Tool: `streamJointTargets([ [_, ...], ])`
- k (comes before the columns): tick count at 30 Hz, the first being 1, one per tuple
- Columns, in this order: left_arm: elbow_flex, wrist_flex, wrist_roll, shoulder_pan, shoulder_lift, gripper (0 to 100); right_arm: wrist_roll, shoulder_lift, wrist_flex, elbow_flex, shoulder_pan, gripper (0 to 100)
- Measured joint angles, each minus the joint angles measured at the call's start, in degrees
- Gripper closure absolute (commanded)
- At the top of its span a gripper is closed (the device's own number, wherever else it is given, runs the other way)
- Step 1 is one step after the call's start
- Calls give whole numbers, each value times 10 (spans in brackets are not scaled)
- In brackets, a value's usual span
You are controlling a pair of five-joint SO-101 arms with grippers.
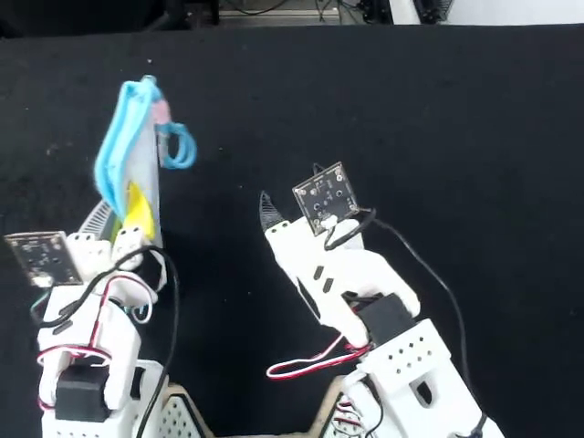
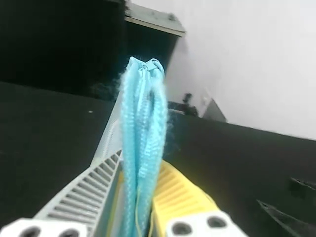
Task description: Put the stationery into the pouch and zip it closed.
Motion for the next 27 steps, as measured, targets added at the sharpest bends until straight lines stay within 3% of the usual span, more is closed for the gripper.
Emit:
streamJointTargets([
  [7,21,-1,-72,94,-5,966,0,0,0,0,0,710],
  [11,35,-9,-79,135,-6,966,0,0,0,0,0,710],
  [19,43,-24,-80,137,-6,965,0,0,-7,0,0,710],
  [27,27,-29,-80,141,48,863,0,0,-7,0,0,710],
])
